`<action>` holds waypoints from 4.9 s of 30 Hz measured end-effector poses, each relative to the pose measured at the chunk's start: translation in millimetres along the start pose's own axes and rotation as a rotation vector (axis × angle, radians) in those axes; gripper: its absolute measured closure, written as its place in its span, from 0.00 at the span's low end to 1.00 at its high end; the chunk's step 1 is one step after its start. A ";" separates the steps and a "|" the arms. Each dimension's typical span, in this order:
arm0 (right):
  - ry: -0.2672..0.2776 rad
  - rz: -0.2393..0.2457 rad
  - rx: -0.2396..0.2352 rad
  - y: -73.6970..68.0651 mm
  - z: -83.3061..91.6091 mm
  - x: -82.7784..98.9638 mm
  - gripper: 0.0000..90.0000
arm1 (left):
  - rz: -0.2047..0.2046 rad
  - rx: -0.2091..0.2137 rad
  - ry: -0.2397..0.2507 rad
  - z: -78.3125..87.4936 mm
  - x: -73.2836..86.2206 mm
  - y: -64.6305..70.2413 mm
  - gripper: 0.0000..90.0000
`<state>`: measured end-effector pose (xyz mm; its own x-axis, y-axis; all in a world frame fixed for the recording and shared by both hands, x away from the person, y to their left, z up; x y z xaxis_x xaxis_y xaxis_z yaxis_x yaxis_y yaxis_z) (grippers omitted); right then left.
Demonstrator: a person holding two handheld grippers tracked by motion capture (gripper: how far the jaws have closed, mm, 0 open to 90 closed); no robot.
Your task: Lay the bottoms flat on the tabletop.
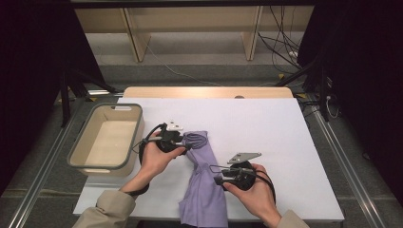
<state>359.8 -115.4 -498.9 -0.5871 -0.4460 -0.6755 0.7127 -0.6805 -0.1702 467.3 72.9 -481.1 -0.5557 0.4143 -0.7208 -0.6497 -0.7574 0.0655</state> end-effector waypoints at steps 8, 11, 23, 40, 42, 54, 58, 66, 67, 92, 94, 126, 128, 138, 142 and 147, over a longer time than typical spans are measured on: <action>0.002 -0.008 0.010 5.0 -3.3 -3.9 0.62 | -0.083 -0.014 -0.056 -18.5 -2.8 17.8 0.69; -0.009 -0.008 0.007 5.5 -4.9 -2.1 0.62 | -0.084 -0.032 -0.080 -25.6 0.3 17.0 0.70; -0.026 -0.004 -0.002 4.5 -10.6 0.5 0.63 | -0.085 -0.100 -0.060 -40.0 -3.7 0.0 0.90; -0.023 -0.008 -0.002 5.0 -12.3 2.2 0.63 | 0.025 -0.180 0.125 -24.3 -24.6 -21.6 0.66; -0.023 -0.008 0.003 6.0 -12.3 2.4 0.62 | 0.025 -0.155 0.108 -23.7 -20.4 -18.6 0.66; -0.095 -0.052 -0.018 5.5 -20.5 14.7 0.51 | 0.102 0.039 -0.059 -17.2 29.0 12.2 0.40; -0.108 -0.040 -0.020 -0.8 -23.8 15.3 0.59 | 0.140 0.045 -0.062 -22.3 35.3 7.8 0.37; -0.144 0.015 -0.003 -10.1 -24.2 18.5 0.97 | 0.133 0.072 -0.070 -33.2 35.1 11.0 0.52; -0.145 0.011 -0.014 -10.7 -24.0 19.2 1.00 | 0.126 0.074 -0.071 -33.2 34.2 11.6 0.57; -0.141 0.002 -0.033 -19.3 -5.8 26.2 0.79 | -0.027 0.117 -0.061 -28.4 32.0 36.3 0.77; -0.106 -0.004 -0.020 -15.0 -4.4 22.0 0.72 | -0.017 0.122 -0.049 -25.1 30.9 35.9 0.73; 0.040 0.012 -0.020 -19.5 -50.4 -43.7 0.54 | -0.023 0.099 0.003 22.0 62.2 24.1 0.39; 0.036 0.012 -0.022 -20.8 -53.6 -44.6 0.54 | -0.019 0.099 0.006 21.6 62.3 24.8 0.39; 0.007 0.016 -0.007 -16.6 -58.0 -38.5 0.88 | -0.035 0.102 0.000 19.4 63.7 27.2 0.39; 0.010 0.007 -0.005 -16.9 -55.3 -38.6 0.94 | -0.043 0.102 -0.003 17.5 64.7 29.8 0.39; 0.028 0.003 0.005 -15.6 -47.7 -40.8 0.95 | -0.062 0.099 -0.009 16.1 66.0 31.5 0.39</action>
<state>391.0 -58.8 -503.0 -0.5740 -0.4316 -0.6959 0.7124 -0.6823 -0.1644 401.9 84.5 -515.6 -0.5168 0.4636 -0.7197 -0.7310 -0.6765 0.0891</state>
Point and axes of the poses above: each handheld gripper's, and its own axes: z roughly backward along the jaws, x roughly out of its underside, y roughly to its right, the point moved 6 cm from there along -z, roughly forward along the jaws, and after that the axes turned 2 degrees about z, right-handed, at the moved point
